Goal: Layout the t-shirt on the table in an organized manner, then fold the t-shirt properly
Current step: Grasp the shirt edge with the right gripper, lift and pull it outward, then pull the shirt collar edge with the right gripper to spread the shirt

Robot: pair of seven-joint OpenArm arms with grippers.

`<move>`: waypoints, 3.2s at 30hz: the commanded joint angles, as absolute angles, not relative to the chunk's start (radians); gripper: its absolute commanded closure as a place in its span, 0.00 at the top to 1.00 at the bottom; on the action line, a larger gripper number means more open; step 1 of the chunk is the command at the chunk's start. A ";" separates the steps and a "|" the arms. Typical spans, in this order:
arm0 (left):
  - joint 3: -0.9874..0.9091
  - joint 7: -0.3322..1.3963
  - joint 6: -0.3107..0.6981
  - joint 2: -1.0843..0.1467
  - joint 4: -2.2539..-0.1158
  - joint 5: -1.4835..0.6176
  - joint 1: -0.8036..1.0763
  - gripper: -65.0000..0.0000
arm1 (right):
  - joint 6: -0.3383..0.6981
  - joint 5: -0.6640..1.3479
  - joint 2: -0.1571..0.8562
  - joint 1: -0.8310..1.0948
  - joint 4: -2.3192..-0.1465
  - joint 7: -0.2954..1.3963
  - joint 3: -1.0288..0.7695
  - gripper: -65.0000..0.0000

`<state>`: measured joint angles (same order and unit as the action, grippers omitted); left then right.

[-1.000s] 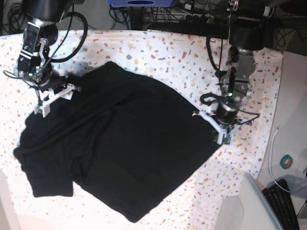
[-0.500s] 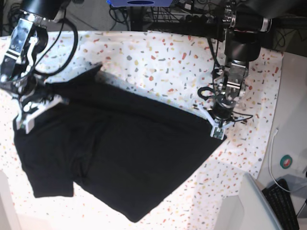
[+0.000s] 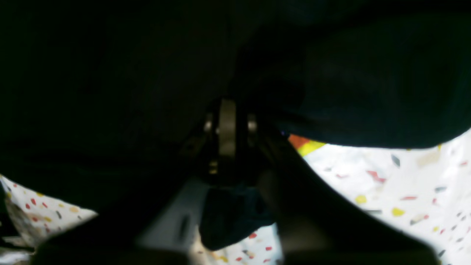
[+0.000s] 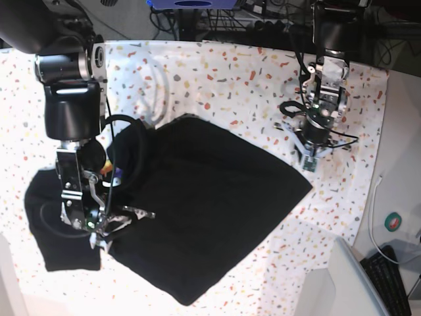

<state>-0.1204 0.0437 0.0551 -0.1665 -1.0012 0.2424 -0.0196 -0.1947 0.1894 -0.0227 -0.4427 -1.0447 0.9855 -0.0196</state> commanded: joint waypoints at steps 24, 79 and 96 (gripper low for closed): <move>-0.153 0.053 0.039 -0.143 -1.121 0.254 -0.065 0.00 | -0.194 0.193 -0.002 0.022 -1.432 0.725 -0.070 0.57; -0.136 -0.104 -0.018 -0.022 -0.665 0.493 -0.245 0.00 | -0.025 0.427 0.214 0.209 -1.558 0.694 -0.415 0.00; -0.321 -0.102 -0.019 -0.117 -0.855 0.496 -0.105 0.00 | 0.288 0.512 0.062 0.397 -1.894 1.288 -0.438 0.41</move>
<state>-0.3218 -0.1066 -0.0257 -0.1162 -0.8421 0.4931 -0.0906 0.2852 0.5056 0.0513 0.3962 -1.8725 1.2961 -0.4316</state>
